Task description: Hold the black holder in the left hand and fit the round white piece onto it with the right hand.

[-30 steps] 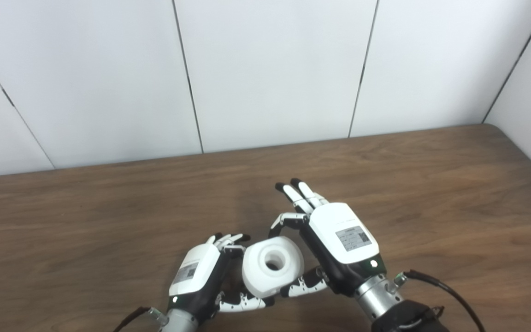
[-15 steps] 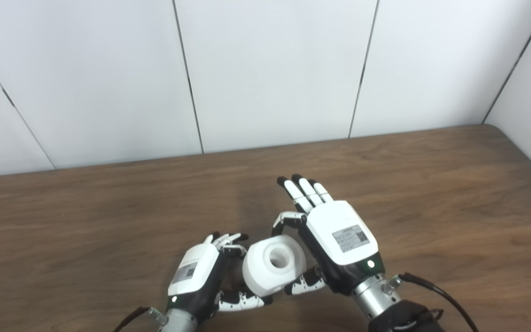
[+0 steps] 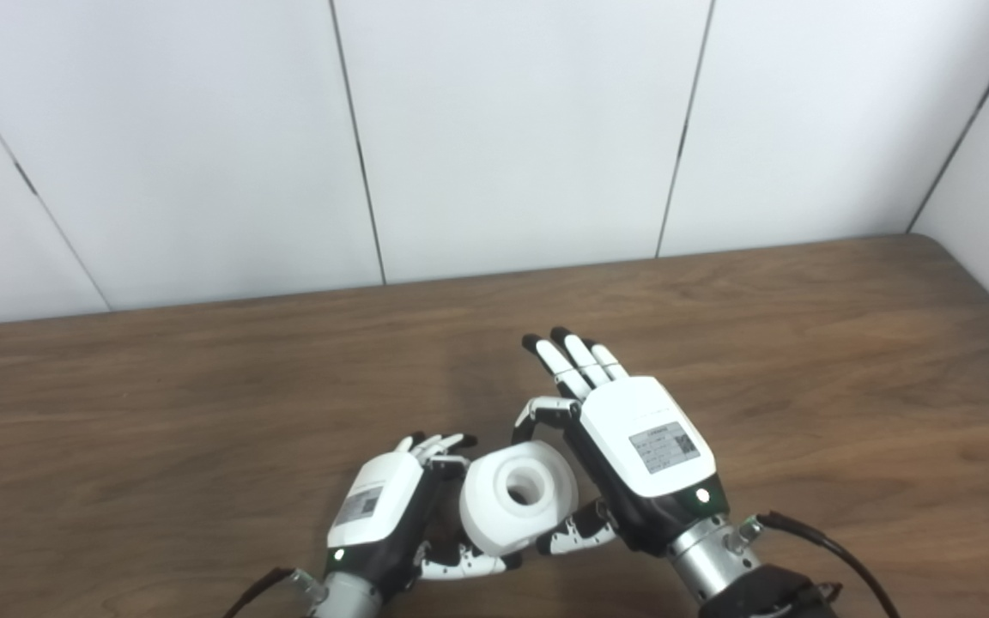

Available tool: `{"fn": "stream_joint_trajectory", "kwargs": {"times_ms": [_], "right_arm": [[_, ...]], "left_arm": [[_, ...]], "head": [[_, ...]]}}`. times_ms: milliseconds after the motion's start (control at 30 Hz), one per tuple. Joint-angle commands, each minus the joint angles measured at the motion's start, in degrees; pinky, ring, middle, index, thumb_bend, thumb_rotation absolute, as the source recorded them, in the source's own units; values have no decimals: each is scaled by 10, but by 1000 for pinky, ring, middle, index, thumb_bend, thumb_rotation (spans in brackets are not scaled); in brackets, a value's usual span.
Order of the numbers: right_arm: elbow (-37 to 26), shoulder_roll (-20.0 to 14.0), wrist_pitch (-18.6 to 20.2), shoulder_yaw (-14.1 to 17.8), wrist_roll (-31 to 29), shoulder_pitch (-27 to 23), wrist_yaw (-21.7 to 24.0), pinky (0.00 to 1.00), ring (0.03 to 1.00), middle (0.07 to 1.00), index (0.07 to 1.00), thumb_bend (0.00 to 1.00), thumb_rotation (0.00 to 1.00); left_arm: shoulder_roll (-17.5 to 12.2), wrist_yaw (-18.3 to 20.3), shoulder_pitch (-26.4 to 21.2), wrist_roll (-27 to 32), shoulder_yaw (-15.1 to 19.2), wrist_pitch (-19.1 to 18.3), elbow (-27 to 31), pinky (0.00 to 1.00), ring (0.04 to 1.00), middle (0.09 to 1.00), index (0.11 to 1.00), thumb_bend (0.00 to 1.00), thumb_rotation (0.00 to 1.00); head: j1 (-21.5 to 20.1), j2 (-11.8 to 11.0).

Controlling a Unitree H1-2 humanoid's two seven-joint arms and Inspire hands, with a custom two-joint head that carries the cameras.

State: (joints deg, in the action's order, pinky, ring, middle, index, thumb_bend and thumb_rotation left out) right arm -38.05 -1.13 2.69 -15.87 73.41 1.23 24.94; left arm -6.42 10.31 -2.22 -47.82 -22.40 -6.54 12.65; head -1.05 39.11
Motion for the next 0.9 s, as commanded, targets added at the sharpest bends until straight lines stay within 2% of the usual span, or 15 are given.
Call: {"fn": "stream_joint_trajectory", "kwargs": {"times_ms": [0, 200, 367, 533, 867], "right_arm": [[-25, 13, -11, -7, 3, -14, 6, 1000, 1000, 966, 478, 515, 133], [-25, 20, -16, -12, 10, -23, 33, 974, 1000, 967, 478, 517, 132], [-22, 18, -23, -15, 12, -31, 45, 889, 1000, 950, 478, 517, 133], [-20, 16, -28, -18, 16, -33, 49, 849, 1000, 939, 478, 517, 135], [-25, 13, -15, 0, 8, -27, 61, 915, 1000, 948, 479, 516, 131]], "left_arm": [[8, -9, -12, -4, -2, 3, 19, 994, 910, 876, 482, 515, 49], [12, -13, -12, -6, -6, 0, 19, 999, 910, 871, 482, 515, 48], [15, -15, -14, -9, -10, -3, 17, 992, 911, 872, 482, 515, 49], [15, -18, -14, -8, -11, -1, 15, 975, 910, 871, 482, 514, 50], [12, -16, -10, -9, -9, -2, 20, 982, 913, 875, 482, 514, 50]], "head": [[2, 0], [7, -3], [11, -4], [11, -4], [0, -5]]}}
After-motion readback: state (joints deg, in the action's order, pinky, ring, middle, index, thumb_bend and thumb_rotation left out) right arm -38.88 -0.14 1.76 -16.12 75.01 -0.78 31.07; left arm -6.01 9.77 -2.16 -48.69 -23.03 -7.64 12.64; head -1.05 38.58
